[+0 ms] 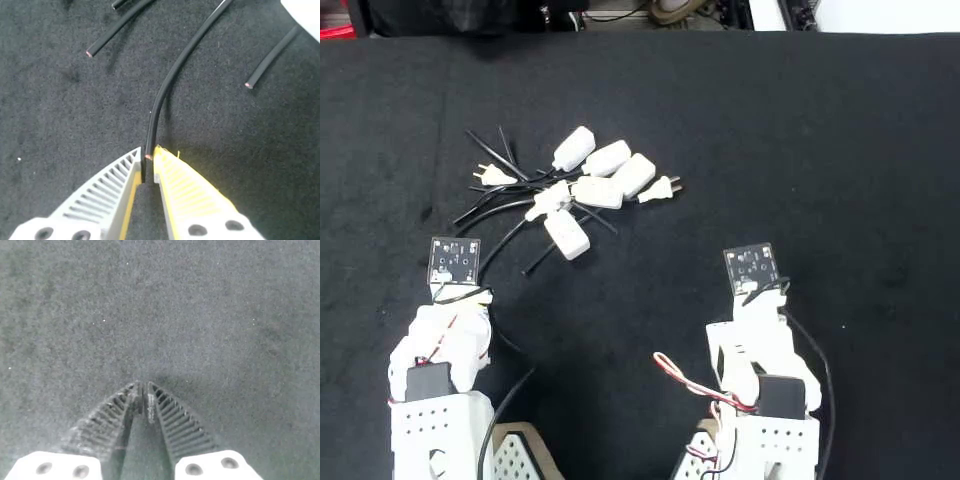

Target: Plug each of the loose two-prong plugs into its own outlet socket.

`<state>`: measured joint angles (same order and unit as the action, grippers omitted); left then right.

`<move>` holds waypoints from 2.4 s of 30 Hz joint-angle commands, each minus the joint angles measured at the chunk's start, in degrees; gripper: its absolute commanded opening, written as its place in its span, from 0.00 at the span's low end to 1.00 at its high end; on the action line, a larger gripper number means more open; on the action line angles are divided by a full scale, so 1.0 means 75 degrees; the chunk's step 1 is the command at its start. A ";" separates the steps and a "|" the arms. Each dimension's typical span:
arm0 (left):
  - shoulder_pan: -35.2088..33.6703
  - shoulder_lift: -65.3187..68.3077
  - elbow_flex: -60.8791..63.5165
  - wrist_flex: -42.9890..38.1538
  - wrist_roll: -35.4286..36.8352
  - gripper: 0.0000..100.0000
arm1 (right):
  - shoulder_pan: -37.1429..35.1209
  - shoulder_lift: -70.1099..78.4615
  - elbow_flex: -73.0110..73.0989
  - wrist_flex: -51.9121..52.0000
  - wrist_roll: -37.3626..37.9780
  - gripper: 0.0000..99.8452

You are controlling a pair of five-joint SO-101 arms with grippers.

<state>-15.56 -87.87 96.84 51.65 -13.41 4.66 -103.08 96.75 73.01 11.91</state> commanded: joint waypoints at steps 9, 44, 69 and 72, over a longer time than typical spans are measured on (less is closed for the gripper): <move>0.0029 -0.0047 0.0135 0.0023 0.0070 0.05 | 0.0082 -0.0322 -0.0018 0.0035 -0.0047 0.01; 0.0135 -0.0047 0.0135 0.0035 0.0070 0.05 | 0.0070 -0.0334 -0.0018 0.0023 -0.0094 0.01; 0.2385 0.6763 -0.7344 0.1008 0.1571 0.13 | -0.0023 0.1412 -0.1483 -0.1090 0.2344 0.04; 0.2479 0.8135 -0.8141 0.1020 0.2778 0.22 | -0.0023 0.2585 -0.2010 -0.1325 0.2344 0.04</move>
<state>2.02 -36.88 44.18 59.21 -0.66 5.54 -93.23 88.40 65.98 29.93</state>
